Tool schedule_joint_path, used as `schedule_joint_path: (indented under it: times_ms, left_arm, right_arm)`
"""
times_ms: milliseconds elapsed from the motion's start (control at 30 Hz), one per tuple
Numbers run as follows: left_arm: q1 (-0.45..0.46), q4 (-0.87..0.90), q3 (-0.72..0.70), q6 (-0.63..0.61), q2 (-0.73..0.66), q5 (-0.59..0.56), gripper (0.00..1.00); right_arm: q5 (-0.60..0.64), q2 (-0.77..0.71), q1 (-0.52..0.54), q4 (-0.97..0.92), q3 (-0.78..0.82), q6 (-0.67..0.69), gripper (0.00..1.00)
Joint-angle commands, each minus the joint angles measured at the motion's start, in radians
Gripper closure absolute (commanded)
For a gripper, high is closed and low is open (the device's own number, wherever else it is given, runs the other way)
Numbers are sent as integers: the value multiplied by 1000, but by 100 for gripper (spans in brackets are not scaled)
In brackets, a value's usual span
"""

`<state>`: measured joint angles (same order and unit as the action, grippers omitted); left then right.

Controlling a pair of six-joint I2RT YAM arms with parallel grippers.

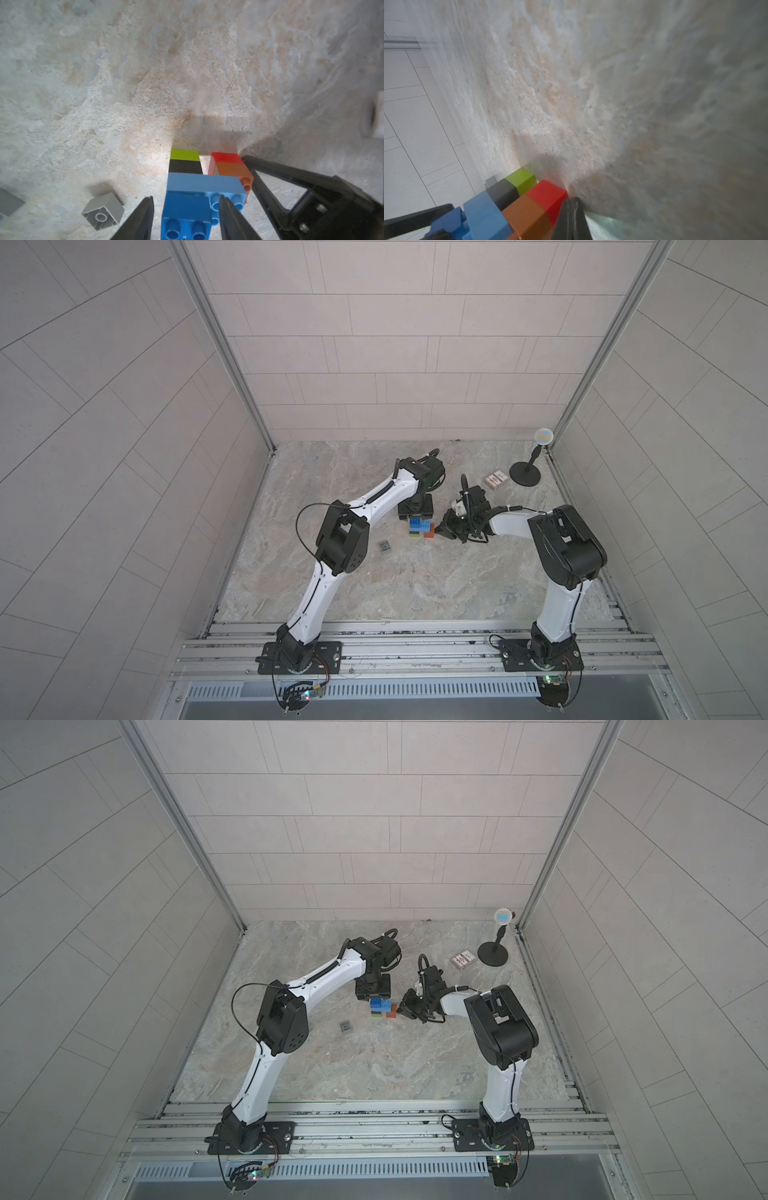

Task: Assemble the letter h with lego
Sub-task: Assemble the lego brick with the lego brick.

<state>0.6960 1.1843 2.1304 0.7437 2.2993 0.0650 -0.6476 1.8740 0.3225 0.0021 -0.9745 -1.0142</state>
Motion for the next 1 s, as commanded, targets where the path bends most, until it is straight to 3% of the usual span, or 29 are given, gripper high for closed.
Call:
schedule_joint_path:
  times_ms: [0, 167, 267, 400, 533, 967]
  left_arm:
    - [0, 32, 45, 2, -7, -15, 34]
    - [-1, 7, 63, -9, -57, 18, 31]
    - [0, -28, 0, -43, -136, 19, 33]
    - [4, -181, -192, -71, -258, 51, 73]
    - [5, -200, -222, -91, -266, 65, 96]
    - [6, -196, -265, -99, -210, 47, 100]
  right_arm:
    - [0, 24, 7, -19, -21, 6, 100]
    - [0, 24, 7, -22, -21, 8, 100]
    - [2, 22, 7, -25, -22, 11, 100]
    - [6, 20, 6, -30, -25, 15, 100]
    - [8, 19, 7, -34, -24, 17, 100]
    - [12, 11, 7, -44, -27, 26, 100]
